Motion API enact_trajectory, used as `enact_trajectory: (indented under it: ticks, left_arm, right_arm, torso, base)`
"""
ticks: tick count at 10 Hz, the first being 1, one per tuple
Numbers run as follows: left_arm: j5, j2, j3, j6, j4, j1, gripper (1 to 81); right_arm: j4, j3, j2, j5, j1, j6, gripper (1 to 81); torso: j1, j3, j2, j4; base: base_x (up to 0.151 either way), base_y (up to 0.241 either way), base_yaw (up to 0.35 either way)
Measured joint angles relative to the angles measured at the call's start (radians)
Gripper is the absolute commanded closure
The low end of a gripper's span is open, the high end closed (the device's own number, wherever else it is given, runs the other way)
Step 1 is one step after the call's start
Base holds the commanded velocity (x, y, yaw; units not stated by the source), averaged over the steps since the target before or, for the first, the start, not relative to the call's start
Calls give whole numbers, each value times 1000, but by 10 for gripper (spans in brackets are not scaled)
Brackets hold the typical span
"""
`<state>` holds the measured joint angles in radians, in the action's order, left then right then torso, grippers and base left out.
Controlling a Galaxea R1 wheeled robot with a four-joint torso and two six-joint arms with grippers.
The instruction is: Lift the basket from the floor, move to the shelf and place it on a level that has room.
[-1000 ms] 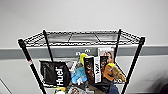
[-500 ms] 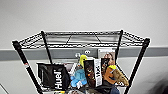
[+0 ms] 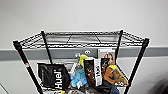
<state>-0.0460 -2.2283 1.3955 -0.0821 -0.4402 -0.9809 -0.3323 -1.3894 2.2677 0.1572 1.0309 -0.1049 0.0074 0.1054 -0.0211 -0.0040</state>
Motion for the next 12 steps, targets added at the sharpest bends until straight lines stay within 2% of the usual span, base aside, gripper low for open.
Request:
enact_trajectory:
  ticks: [6, 8, 12]
  left_arm:
    - [-8, 101, -194, -19, 23, 4, 811]
    - [-37, 148, -265, -19, 34, 16, 811]
    - [-45, 237, -390, -17, 42, 81, 811]
  right_arm:
    - [7, 191, -124, 4, -3, 3, 811]
    - [15, 255, -163, 18, -11, 4, 811]
    - [21, 375, -239, 25, -74, 3, 811]
  torso:
    - [0, 0, 0, 0]
    - [0, 0, 0, 0]
    - [0, 0, 0, 0]
  base:
    - [0, 0, 0]
    - [0, 0, 0]
    - [0, 0, 0]
